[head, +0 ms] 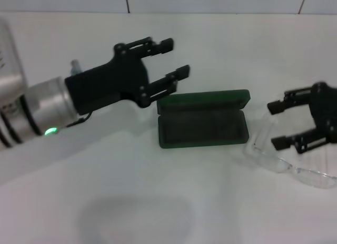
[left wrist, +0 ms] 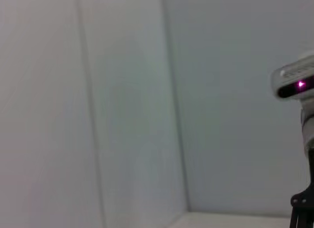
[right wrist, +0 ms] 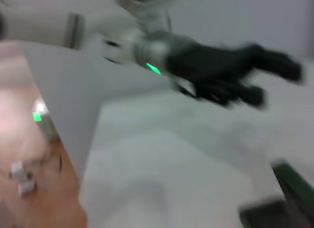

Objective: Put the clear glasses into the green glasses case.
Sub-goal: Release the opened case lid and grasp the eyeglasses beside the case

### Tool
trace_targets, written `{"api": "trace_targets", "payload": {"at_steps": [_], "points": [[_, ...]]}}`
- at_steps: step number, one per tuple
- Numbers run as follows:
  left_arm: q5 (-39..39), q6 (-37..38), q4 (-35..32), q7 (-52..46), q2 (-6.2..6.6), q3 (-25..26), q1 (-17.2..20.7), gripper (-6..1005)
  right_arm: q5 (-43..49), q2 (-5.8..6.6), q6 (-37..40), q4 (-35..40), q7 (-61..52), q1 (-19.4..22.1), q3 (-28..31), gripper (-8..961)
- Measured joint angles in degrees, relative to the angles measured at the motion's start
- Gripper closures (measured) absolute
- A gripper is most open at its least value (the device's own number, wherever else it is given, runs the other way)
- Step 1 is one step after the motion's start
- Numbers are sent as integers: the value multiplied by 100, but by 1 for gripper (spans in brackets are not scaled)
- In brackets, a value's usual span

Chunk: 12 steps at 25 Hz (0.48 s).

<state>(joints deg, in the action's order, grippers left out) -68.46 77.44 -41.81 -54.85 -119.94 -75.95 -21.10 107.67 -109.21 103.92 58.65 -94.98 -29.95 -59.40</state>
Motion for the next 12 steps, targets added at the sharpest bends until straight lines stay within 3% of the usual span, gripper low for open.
{"api": "trace_targets", "payload": {"at_steps": [5,8,12], "points": [[628,304,747,843,11,21,222,423,1535,-70,369,1226,-2033,-650,-69,130],[770,463,1066,1230,9,24,264,423,2371,-193,665,1561,-2657,-1006,-225,177],[791,534,1223,1410,6,28,280,423,3212,-457,927,1811,-2970,-1230,-462,200]]}}
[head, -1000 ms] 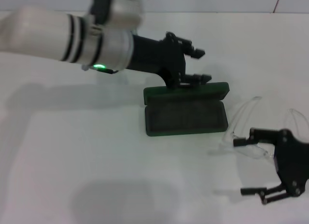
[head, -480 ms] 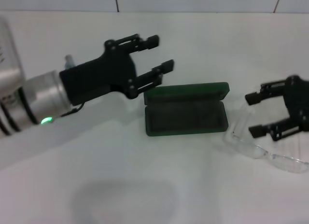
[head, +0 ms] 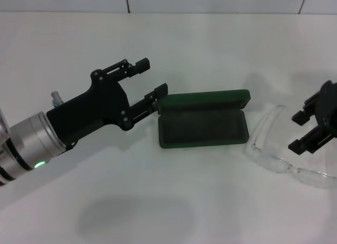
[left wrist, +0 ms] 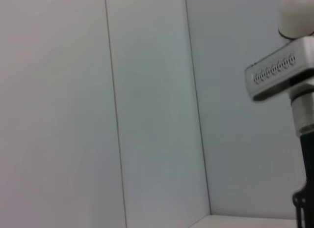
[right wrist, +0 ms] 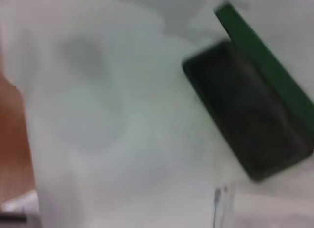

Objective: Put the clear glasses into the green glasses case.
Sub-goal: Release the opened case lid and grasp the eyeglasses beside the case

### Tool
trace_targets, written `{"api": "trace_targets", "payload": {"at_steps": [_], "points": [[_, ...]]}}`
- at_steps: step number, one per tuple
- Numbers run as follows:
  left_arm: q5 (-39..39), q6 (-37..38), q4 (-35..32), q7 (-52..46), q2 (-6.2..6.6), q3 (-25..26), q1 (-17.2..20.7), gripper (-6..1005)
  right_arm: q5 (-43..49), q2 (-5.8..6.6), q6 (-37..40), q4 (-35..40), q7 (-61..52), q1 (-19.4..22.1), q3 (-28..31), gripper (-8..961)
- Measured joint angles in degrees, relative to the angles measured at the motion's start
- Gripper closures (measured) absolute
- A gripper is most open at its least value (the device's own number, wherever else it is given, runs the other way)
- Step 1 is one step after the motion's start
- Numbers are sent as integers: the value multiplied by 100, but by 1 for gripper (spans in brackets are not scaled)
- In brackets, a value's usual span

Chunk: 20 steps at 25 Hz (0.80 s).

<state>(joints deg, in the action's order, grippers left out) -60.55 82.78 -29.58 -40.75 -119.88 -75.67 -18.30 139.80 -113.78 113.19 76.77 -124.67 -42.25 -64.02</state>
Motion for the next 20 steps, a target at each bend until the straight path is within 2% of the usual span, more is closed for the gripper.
{"api": "trace_targets", "payload": {"at_steps": [1,4,8,15,20], "points": [[2,1,21,9,0,3,6,423,243,-86,-6,56,-48,-1,-122,206],[7,3,85,28,3,6,10,423,510,-179,-152,78,-166,45,-595,212],[11,6,141,35,6,8,13,424,543,-173,-408,74,-387,143,-1194,221],[17,11,159,41,5,9,17,424,659,-183,-674,-17,-408,227,-1720,234],[18,11,219,43,5,17,-14,424,696,-192,-844,-129,-410,248,-1885,233]]}}
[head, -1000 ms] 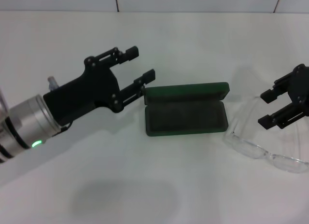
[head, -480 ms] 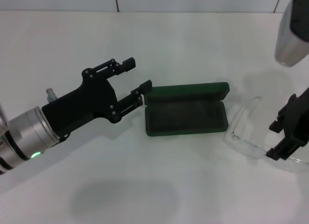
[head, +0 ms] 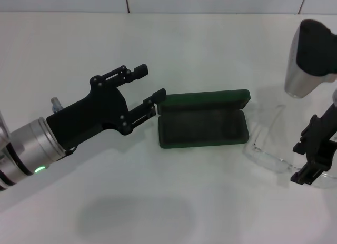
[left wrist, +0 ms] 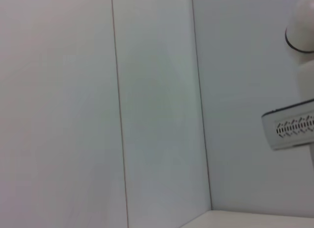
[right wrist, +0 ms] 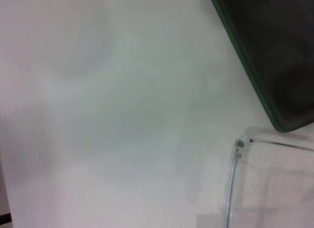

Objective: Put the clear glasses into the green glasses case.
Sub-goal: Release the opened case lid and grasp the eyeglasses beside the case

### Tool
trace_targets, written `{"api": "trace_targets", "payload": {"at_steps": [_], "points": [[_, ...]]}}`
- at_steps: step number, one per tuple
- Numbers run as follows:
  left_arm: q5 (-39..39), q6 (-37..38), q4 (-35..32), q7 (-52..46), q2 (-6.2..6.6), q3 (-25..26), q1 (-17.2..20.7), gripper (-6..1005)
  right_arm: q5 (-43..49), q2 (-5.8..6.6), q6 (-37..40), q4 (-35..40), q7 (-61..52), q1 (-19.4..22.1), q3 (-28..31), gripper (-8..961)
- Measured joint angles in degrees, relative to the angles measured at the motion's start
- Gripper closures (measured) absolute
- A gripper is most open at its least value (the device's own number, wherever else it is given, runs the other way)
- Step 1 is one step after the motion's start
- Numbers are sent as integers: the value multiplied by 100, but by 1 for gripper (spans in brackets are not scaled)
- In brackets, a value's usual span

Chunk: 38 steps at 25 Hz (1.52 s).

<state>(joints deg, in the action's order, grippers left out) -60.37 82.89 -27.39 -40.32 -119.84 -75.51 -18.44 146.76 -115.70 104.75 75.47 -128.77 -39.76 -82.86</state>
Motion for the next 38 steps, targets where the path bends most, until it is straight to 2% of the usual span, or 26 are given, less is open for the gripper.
{"api": "trace_targets", "payload": {"at_steps": [5,10,16,29,35,38], "points": [[0,-1,2,2,-5,38,-12,424,-32,-12,-331,-199,13,22,-297,234],[1,-32,6,3,-5,50,-20,424,-55,-19,-415,-207,9,32,-435,384],[0,-53,16,5,-5,54,-22,424,-90,-48,-584,-263,-30,42,-716,387],[-2,-21,173,142,2,54,12,424,-140,-49,-676,-265,-193,74,-866,498],[-2,-18,173,146,-2,54,33,424,-144,-49,-642,-260,-237,76,-882,648],[-2,-18,172,147,1,54,34,424,-117,-49,-638,-255,-289,75,-881,662]]}}
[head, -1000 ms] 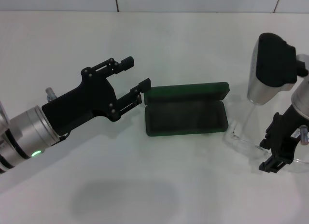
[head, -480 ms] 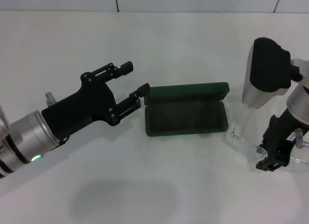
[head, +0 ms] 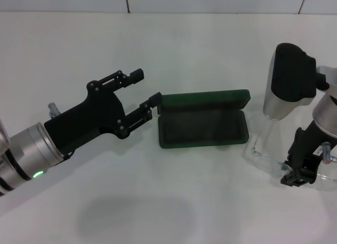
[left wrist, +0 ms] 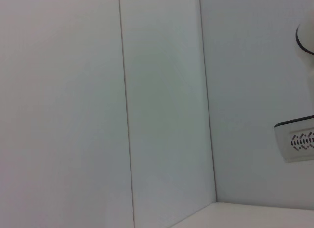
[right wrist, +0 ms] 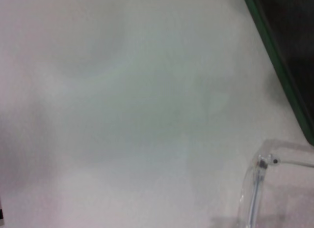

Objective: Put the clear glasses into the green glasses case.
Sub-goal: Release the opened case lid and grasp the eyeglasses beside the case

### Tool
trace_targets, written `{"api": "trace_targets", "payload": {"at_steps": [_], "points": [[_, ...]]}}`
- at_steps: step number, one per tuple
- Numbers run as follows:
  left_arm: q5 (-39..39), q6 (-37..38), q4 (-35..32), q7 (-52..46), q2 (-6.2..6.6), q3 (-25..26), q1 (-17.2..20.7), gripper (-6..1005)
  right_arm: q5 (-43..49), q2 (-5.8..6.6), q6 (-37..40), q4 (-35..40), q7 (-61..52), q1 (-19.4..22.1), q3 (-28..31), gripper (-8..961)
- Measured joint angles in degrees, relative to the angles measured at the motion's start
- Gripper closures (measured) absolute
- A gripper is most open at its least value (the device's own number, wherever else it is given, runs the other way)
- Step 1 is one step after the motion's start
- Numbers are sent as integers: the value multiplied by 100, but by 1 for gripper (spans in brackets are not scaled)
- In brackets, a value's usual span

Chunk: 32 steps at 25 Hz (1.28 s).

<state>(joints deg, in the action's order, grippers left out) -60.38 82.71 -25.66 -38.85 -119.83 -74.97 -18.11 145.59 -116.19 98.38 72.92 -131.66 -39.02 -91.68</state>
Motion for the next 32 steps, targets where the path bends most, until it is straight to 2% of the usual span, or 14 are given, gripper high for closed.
{"api": "trace_targets", "payload": {"at_steps": [10,32], "points": [[1,0,0,1,11,0,0,425,143,16,33,6,-76,-34,-215,695],[1,-1,0,0,12,-1,-18,425,114,9,-28,53,-58,-5,-298,761]]}}
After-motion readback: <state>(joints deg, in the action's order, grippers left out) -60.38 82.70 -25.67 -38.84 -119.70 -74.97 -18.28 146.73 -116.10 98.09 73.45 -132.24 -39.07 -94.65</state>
